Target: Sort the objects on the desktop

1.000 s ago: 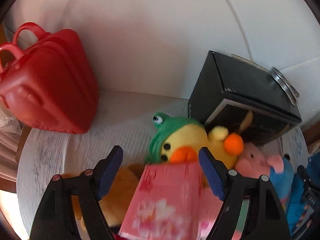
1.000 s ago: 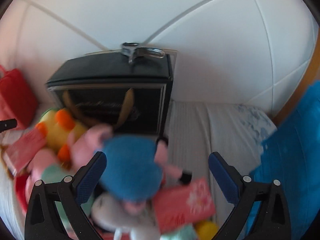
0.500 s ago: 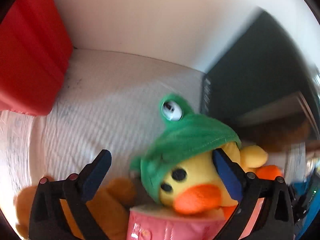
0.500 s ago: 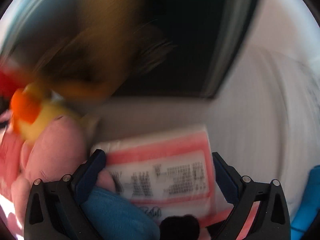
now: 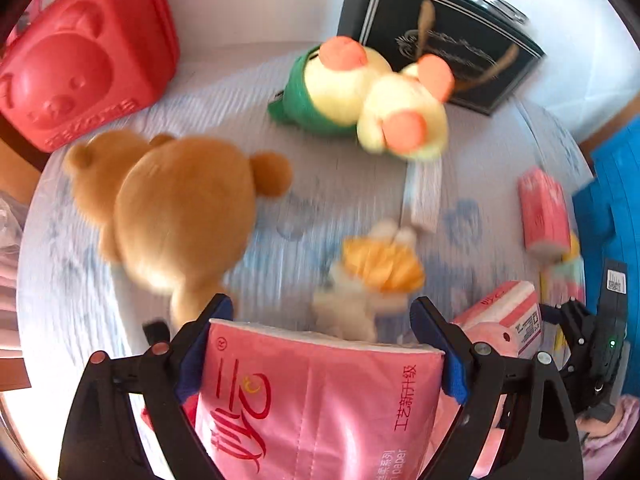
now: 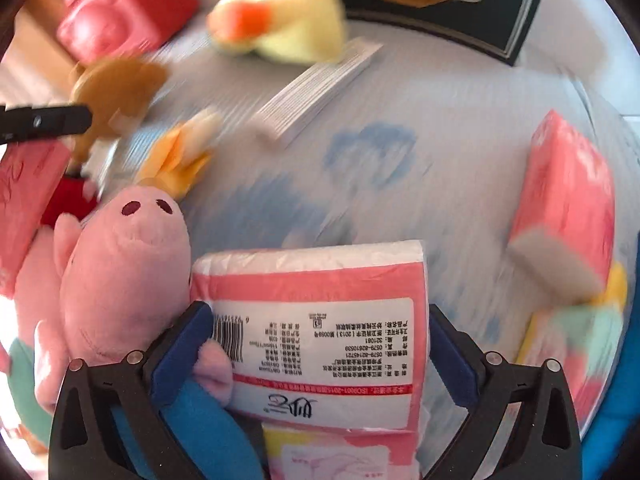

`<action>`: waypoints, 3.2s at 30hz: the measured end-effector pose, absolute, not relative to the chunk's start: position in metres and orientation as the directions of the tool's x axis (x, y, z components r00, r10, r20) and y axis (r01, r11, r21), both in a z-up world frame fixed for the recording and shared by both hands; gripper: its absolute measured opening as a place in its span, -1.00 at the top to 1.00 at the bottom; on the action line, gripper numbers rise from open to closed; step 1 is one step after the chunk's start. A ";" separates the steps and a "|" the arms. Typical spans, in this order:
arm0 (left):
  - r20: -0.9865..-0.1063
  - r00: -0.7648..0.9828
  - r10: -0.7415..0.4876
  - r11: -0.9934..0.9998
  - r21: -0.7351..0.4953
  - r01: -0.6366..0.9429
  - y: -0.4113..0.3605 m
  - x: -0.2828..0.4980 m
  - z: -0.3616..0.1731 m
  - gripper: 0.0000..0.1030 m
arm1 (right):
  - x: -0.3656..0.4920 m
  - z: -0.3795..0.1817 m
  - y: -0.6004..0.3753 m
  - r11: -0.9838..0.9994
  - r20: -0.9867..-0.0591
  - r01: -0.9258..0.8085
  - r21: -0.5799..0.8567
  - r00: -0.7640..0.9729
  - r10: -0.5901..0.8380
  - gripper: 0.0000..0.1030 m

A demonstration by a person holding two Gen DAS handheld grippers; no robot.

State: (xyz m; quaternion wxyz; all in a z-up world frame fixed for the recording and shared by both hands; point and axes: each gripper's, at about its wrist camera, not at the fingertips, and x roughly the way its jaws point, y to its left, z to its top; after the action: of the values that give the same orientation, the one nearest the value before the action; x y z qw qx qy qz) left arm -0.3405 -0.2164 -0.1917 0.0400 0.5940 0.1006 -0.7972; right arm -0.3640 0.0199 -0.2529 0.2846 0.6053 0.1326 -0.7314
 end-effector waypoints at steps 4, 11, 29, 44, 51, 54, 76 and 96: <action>-0.938 -0.343 0.043 -0.977 -0.111 0.180 -0.230 -0.312 -0.167 -0.77 | -0.345 -0.238 0.028 -0.797 -0.967 0.598 0.085 -0.144 -0.211 -0.99; -0.915 -0.403 0.010 -0.963 -0.117 0.243 -0.286 -0.363 -0.139 -0.77 | -0.408 -0.180 -0.001 -0.830 -0.911 0.555 0.061 -0.308 -0.273 -0.99; -0.909 -0.417 0.023 -0.984 -0.094 0.152 -0.282 -0.582 -0.247 -0.78 | -0.558 -0.255 -0.114 -0.822 -0.895 0.535 0.192 -0.248 -0.371 -0.74; -0.886 -0.463 0.037 -0.999 -0.016 -0.051 -0.226 -0.457 -0.228 -0.77 | -0.511 -0.235 -0.048 -0.799 -0.935 0.595 -0.085 -0.326 -0.143 -0.57; -0.862 -0.507 0.012 -0.999 0.010 -0.041 -0.217 -0.475 -0.230 -0.77 | -0.527 -0.217 -0.015 -0.885 -0.895 0.457 0.086 -0.355 -0.270 -0.90; -0.887 -0.459 0.049 -0.998 -0.031 -0.046 -0.209 -0.489 -0.238 -0.77 | -0.539 -0.226 -0.024 -0.901 -0.897 0.426 0.088 -0.359 -0.257 -0.91; -0.881 -0.473 0.008 -0.994 0.042 -0.096 -0.181 -0.508 -0.243 -0.40 | -0.568 -0.225 -0.039 -0.862 -0.870 0.465 0.201 -0.319 -0.375 -0.16; -0.672 -0.741 0.015 -0.988 0.105 -0.116 -0.152 -0.359 -0.009 -0.40 | -0.428 0.004 0.010 -0.863 -0.707 0.495 0.104 -0.574 -0.414 -0.15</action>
State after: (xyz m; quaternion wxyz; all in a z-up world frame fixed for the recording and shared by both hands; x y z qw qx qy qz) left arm -0.3594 -0.1524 -0.0090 -0.0353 0.3585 -0.0703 -0.9302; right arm -0.4280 0.0097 0.0039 0.2565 0.3838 0.0527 -0.8855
